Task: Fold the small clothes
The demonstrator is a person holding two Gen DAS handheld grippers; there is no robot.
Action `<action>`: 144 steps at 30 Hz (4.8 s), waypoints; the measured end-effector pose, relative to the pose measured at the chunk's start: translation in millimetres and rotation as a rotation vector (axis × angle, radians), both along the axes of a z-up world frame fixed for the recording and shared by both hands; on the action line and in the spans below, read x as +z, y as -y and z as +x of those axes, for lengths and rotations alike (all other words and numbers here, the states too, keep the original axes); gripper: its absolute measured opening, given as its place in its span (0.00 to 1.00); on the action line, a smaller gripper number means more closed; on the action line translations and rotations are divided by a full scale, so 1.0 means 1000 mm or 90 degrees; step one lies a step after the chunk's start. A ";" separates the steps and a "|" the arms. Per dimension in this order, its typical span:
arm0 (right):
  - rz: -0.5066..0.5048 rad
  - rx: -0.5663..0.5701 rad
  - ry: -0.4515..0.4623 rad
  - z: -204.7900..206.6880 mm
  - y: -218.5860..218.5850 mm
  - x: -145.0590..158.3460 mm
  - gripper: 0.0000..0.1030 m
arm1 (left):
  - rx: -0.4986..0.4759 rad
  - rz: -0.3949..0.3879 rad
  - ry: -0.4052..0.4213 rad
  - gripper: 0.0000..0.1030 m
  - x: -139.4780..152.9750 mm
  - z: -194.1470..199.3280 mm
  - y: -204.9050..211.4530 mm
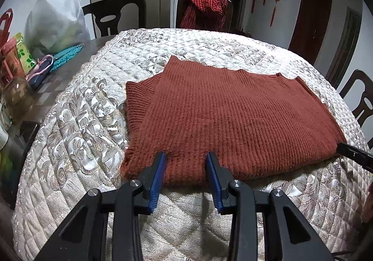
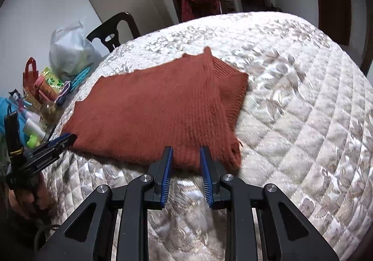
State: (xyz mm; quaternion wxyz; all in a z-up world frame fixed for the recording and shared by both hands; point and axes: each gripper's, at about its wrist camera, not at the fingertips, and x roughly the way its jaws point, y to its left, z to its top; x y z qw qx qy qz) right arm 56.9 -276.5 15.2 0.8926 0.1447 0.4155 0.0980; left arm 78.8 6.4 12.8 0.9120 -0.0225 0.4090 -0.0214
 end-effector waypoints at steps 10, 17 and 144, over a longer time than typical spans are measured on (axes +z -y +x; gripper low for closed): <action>0.039 -0.023 -0.023 -0.018 0.009 -0.002 0.36 | 0.012 -0.082 -0.018 0.45 -0.001 -0.022 -0.023; 0.130 -0.037 -0.034 -0.015 0.020 -0.012 0.42 | 0.044 -0.176 -0.027 0.48 -0.007 -0.022 -0.046; -0.029 -0.031 -0.006 0.014 -0.004 0.001 0.17 | -0.009 0.011 -0.020 0.37 -0.002 0.000 -0.004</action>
